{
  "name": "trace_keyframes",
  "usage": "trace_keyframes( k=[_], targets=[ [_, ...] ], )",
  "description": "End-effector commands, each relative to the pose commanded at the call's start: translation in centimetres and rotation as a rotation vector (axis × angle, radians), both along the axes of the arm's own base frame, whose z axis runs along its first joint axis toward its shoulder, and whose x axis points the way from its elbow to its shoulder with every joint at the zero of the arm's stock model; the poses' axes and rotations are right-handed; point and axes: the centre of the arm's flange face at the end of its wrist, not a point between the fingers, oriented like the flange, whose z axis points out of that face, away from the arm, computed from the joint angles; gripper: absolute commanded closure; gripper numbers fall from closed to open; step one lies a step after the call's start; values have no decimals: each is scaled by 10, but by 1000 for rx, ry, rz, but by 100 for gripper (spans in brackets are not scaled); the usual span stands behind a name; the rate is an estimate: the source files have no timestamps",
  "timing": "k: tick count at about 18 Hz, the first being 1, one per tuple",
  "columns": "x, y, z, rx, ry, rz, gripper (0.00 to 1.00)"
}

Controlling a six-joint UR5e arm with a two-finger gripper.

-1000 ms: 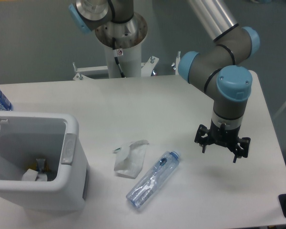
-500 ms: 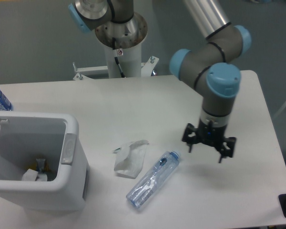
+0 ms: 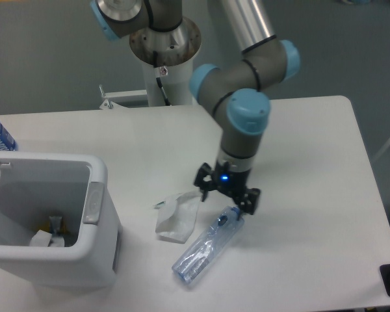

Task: Place the trash in the trash can
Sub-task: 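Move the open gripper over the crumpled white tissue, then lower the gripper and close it on the white tissue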

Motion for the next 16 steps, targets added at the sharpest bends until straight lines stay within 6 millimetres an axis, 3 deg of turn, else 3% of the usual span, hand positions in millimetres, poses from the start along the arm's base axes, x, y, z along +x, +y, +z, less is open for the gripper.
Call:
trace_keyframes(
  k=[10,11,15,16],
  targets=[
    [42,32,-30,-21,-33,-97,1],
    [44,33,-30,-21,-33,-102,17],
    [49,35,-29,-19,-32,-113,99],
    [49,35,-28,-17,-31,-116,100]
  ],
)
